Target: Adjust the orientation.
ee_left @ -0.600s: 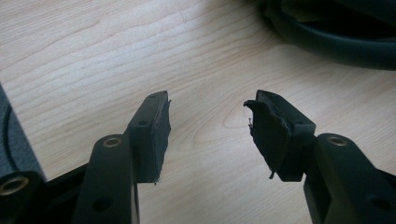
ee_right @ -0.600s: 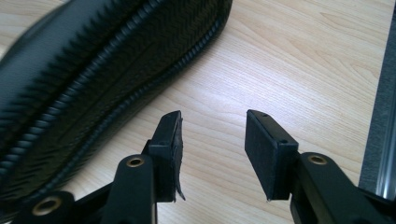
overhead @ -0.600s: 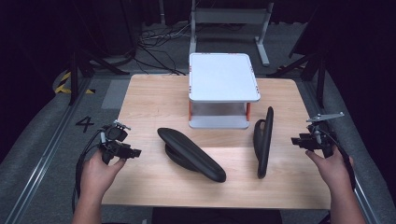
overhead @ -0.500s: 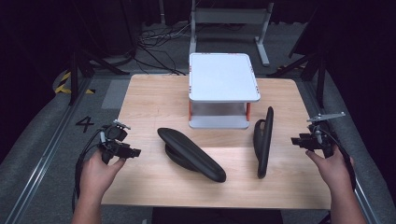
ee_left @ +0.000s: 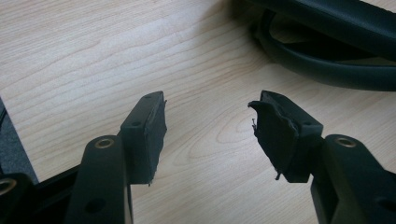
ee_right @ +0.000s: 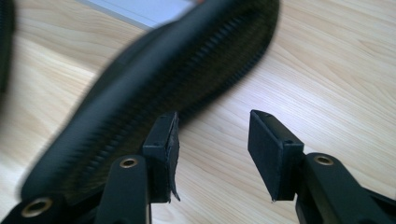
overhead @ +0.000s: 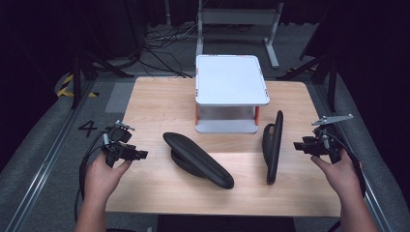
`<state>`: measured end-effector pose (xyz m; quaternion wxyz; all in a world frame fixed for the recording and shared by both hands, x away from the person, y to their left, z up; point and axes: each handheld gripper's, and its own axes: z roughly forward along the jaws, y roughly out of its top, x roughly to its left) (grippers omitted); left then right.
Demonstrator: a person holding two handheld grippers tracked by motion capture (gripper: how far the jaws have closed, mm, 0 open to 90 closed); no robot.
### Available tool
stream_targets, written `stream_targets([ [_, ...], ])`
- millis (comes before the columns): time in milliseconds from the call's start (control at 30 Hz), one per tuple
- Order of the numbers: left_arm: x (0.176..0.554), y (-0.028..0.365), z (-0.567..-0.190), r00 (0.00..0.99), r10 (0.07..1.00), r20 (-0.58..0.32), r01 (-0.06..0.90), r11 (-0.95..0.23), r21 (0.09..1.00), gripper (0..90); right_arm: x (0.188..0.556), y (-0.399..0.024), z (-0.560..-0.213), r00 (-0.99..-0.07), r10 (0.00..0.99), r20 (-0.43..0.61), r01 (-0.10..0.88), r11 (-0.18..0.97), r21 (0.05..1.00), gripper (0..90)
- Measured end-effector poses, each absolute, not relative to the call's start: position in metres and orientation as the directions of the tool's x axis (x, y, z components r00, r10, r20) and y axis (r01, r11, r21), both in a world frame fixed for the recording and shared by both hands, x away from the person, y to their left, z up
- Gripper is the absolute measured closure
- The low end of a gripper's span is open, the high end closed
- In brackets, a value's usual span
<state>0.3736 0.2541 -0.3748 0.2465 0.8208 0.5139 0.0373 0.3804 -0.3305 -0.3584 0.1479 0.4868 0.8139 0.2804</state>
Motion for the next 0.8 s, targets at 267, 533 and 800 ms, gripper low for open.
stream_targets([
  [267, 0.369, 0.25, -0.374, 0.459, 0.875, -0.15, 0.83, -0.363, 0.424, 42.4, 0.38, -0.267, -0.343, -0.605, 0.794, 0.051, 0.648, 0.455, 0.611, 50.2],
  [533, 0.359, 0.262, -0.374, 0.441, 0.879, -0.183, 0.837, -0.329, 0.438, 42.4, 0.389, -0.202, -0.336, -0.705, 0.708, 0.039, 0.59, 0.555, 0.587, 49.1],
  [800, 0.354, 0.268, -0.379, 0.423, 0.887, -0.184, 0.846, -0.315, 0.429, 42.4, 0.395, -0.148, -0.341, -0.772, 0.635, 0.027, 0.539, 0.632, 0.556, 48.1],
])
